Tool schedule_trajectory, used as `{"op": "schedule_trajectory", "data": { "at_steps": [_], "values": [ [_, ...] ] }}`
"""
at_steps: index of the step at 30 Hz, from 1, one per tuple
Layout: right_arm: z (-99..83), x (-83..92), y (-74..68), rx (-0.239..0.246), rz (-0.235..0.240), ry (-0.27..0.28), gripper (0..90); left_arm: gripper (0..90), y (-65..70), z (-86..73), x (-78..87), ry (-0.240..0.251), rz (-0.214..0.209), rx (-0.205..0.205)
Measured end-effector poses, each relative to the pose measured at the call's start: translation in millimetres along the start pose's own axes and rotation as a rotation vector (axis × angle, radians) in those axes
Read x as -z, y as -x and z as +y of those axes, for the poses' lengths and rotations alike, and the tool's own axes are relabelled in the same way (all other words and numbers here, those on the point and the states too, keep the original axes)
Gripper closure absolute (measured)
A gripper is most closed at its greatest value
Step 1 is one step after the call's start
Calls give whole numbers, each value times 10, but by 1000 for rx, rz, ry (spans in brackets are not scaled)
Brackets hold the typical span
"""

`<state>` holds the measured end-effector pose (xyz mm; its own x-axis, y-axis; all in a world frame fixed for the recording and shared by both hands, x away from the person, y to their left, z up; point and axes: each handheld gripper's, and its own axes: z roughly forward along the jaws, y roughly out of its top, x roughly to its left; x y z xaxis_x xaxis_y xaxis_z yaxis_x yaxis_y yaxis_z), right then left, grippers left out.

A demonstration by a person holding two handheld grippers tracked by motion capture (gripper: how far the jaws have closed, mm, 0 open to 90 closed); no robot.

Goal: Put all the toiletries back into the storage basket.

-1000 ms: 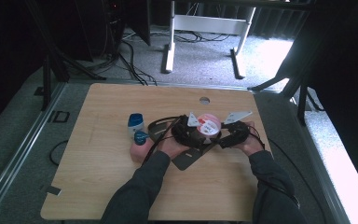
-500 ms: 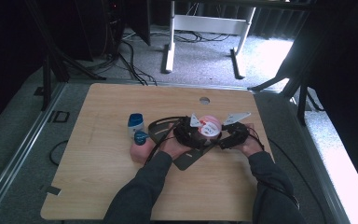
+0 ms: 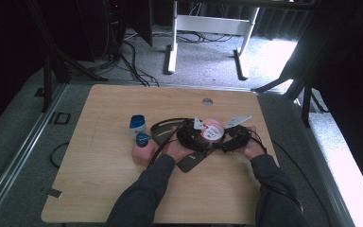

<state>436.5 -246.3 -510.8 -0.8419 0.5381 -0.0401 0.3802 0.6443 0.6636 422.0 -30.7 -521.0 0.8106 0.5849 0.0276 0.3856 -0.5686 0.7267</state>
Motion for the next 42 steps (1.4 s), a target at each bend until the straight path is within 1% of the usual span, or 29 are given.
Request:
{"op": "schedule_trajectory", "data": {
  "at_steps": [6,9,13,14,18,23,25,27,30,32,35,38,40,42],
  "values": [
    [-3,-15,-4,-2,-2,-17,185,252,-9,-14,-14,-8,-10,3],
    [11,-15,-4,-7,-3,-29,185,269,-24,-23,-9,-3,-21,14],
    [22,-17,-6,-15,-3,-36,184,292,-30,-28,0,-5,-24,13],
    [33,-16,-21,-15,-10,-49,180,302,-32,-39,8,0,-26,15],
    [43,-15,-41,-2,-22,-68,178,337,-39,-55,22,5,-30,14],
    [35,0,-80,39,-49,-89,180,372,-35,-96,36,29,-26,18],
    [23,45,-90,36,-42,-70,185,389,-31,-102,44,31,-24,18],
    [4,97,-97,46,-49,-54,199,419,-35,-114,58,33,-24,16],
    [-29,138,-87,45,-51,-47,247,474,-38,-135,83,38,-19,16],
    [-62,161,-65,42,-51,-43,299,518,-41,-142,100,35,-17,14],
    [-125,181,-32,20,-60,-26,381,594,-43,-150,119,33,-12,18],
    [-186,180,5,-10,-56,-12,485,684,-47,-170,133,28,13,23],
    [-212,163,31,-27,-65,-13,569,746,-59,-180,123,8,36,28],
    [-220,139,49,-37,-74,-19,618,797,-72,-183,109,-8,59,37]
  ]
}}
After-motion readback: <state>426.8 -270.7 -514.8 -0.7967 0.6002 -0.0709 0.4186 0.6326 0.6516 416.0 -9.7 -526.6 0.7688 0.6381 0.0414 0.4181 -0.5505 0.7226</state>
